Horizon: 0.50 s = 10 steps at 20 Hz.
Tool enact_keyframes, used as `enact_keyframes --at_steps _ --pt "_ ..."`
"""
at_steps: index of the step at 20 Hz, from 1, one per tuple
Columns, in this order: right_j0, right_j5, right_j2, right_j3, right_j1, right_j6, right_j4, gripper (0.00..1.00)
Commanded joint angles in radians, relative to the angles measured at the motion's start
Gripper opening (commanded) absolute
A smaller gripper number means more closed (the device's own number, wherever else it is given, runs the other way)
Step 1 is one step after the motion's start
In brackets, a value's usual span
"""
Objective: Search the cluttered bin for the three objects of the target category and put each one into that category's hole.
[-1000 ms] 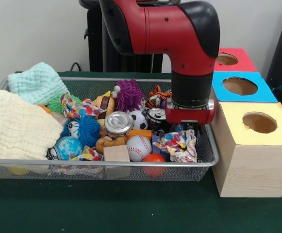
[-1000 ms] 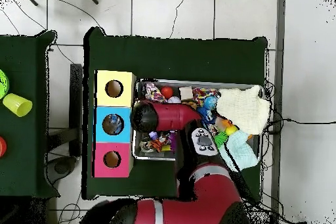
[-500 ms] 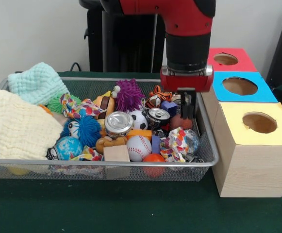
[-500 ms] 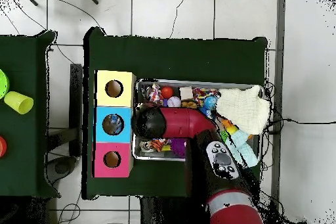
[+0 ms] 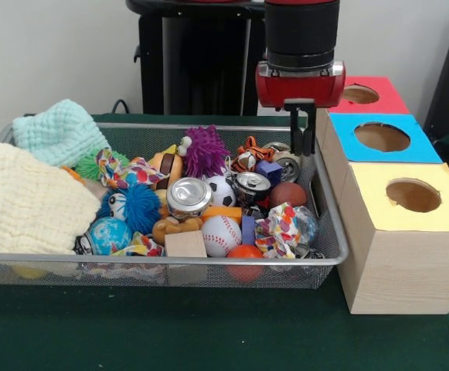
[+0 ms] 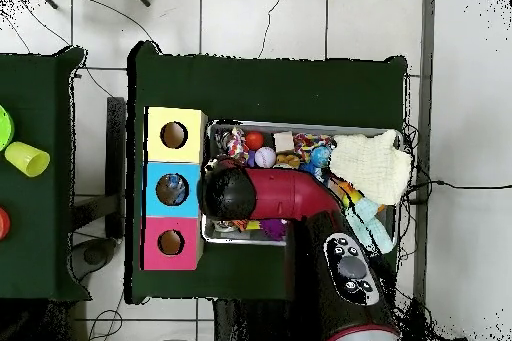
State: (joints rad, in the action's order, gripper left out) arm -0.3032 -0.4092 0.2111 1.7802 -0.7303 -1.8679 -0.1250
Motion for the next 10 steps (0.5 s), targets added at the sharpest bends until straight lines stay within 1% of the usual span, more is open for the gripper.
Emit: enact_keyframes --at_steps 1,3,4,6,7,8,10 --pt "0.014 -0.094 0.035 0.005 0.046 -0.06 0.004 0.0" --pt "0.044 -0.062 -0.005 -0.004 0.044 -0.102 -0.003 0.0" --pt "0.059 -0.046 -0.025 -0.008 0.043 -0.122 -0.007 1.0" --pt "0.085 -0.055 -0.055 -0.031 0.046 -0.137 -0.012 1.0" --pt "0.098 -0.079 -0.066 -0.057 0.047 -0.117 -0.028 1.0" --pt "0.104 -0.095 -0.067 -0.061 0.047 -0.117 -0.02 1.0" --pt "0.11 -0.084 -0.072 -0.053 0.05 -0.121 -0.007 1.0"
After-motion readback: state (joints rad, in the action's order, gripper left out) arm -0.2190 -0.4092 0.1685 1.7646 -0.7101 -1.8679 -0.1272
